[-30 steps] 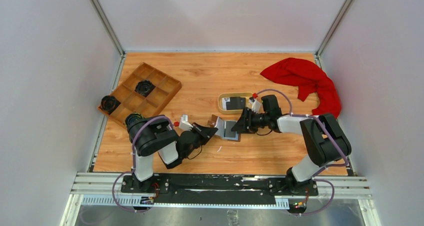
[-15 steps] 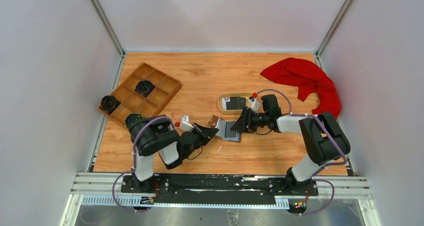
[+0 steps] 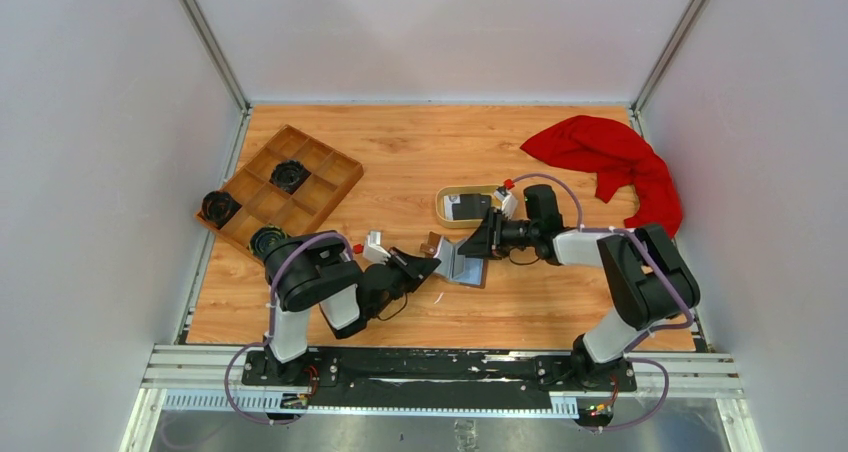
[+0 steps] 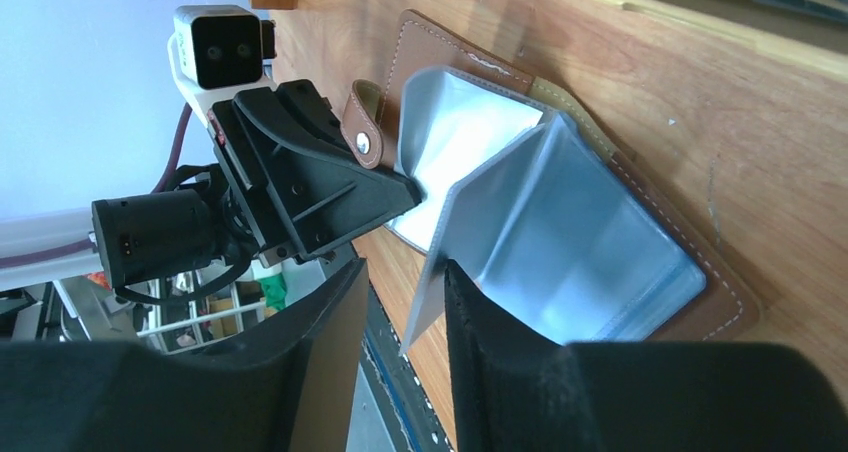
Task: Put the credit cards into the card holder
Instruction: Turn over the card holder at the center of the board.
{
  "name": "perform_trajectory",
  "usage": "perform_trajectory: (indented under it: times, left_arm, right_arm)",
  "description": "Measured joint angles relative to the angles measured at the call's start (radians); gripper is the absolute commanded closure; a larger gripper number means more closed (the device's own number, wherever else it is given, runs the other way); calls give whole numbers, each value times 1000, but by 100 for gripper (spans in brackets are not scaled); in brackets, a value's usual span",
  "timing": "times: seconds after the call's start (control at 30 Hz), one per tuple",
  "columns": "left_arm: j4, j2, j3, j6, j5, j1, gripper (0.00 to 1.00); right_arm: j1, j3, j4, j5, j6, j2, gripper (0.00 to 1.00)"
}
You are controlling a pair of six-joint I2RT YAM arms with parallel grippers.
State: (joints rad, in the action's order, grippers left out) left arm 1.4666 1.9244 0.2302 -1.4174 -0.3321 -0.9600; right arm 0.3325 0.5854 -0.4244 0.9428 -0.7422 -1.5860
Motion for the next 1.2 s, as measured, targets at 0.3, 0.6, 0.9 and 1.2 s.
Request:
perform_trajectory:
  times: [0.3,0.6,0.9,1.2]
  left_arm:
    - [5,11,7,8,11,-6,92]
    - [11,11,5,15,14,-6,82]
    - [23,11,-11,16,14,-6,77]
    - [28,1,-65,31,5,-6,69]
  right_arm:
    - [9,63,-35,55,-35,-156,69]
    - [47,106,-105,90,-80,-205,58]
    - [63,107,-131,107,-89,-205,55]
    - [68,144,-53,92,-28,-235,62]
